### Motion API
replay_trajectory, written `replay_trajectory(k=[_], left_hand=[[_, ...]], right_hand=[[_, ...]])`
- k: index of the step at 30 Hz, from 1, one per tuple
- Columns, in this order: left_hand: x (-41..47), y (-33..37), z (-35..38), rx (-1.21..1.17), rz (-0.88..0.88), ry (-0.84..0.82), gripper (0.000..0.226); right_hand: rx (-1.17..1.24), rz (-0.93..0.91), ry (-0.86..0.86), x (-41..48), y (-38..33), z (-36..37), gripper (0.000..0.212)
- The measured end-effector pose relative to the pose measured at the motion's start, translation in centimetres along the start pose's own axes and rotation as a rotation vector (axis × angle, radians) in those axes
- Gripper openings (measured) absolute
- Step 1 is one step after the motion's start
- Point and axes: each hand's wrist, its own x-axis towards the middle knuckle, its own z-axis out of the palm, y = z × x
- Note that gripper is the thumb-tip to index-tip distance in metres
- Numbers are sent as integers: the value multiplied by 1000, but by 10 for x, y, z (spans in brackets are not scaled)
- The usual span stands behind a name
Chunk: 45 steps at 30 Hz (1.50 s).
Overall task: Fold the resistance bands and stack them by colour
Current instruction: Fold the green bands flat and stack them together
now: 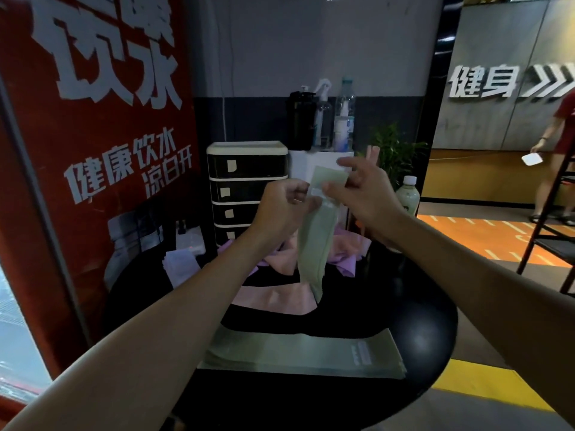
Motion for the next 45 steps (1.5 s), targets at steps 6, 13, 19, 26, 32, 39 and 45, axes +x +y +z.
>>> replay_trajectory(k=[6, 13, 19, 26, 32, 39, 45], left_hand=[[-3, -11, 5, 0, -15, -64, 10], [-27, -52, 9, 37, -111, -142, 13], [-47, -76, -3, 122, -159, -280, 25], [-62, -71, -32, 194, -212, -300, 17], [-68, -62, -72, 169, -258, -290, 19], [-81, -50, -110, 203, -276, -327, 20], [-95, -58, -124, 243, -338, -283, 23]], right_hand=[[-137, -122, 59, 4, -8, -4, 4], [-75, -146, 205, 6, -26, -16, 4], [7, -75, 278, -1, -23, -31, 9], [0, 59, 319, -21, 6, -45, 7], [99, 134, 259, -50, 29, -50, 14], [180, 205, 169, -89, 54, -45, 39], [-7, 231, 100, -124, 75, -40, 32]])
